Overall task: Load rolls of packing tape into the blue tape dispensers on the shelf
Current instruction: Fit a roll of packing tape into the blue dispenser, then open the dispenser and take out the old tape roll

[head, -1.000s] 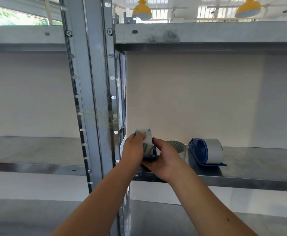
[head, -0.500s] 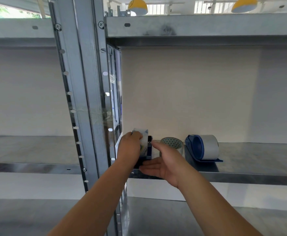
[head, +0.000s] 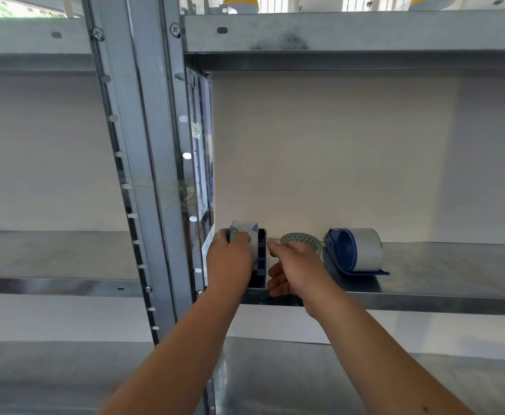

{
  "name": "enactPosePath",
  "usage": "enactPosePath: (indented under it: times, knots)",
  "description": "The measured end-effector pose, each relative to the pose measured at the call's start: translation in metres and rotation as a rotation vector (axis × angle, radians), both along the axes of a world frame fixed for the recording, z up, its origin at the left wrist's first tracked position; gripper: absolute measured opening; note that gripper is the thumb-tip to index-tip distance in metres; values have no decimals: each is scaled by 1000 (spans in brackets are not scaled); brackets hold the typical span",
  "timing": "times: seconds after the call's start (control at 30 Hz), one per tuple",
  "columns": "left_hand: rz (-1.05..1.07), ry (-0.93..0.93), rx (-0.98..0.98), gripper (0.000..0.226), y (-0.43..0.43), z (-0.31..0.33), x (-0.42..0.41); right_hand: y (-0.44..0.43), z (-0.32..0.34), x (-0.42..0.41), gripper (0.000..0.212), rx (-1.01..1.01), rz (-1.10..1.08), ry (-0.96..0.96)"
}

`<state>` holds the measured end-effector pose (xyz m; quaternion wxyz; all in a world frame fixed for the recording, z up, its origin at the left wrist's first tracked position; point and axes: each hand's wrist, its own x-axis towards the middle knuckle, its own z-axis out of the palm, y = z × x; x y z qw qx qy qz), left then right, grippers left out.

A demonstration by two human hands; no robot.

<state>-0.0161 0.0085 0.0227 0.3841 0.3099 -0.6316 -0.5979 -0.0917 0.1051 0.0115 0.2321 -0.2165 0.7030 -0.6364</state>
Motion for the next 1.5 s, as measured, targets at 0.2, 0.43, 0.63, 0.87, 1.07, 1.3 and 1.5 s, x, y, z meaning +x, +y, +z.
enactPosePath:
  times: [0.2,0.43,0.63,0.87,1.07,1.3,1.5]
  knots:
    - [22,79,5,16,7,-5,2,5,-3,0,29,-55,-8,-9]
    - [110,64,-222,74,28,-17,8,26,9,5,13,-346,-93,-4]
    - [36,220,-679,48,79,-14,10,56,37,11,15,-552,-136,-16]
    - [-278,87,-235,25,113,-6,-38,102,48,-27,19,-422,-499,356]
    - [-198,5,-142,40,122,-8,-73,122,28,-59,18,-292,-584,325]
    - [-139,-38,-221,13,137,-11,-97,134,5,-90,30,-107,-452,248]
    - [-119,-88,-239,42,143,-18,-112,137,-12,-104,23,-66,-286,273]
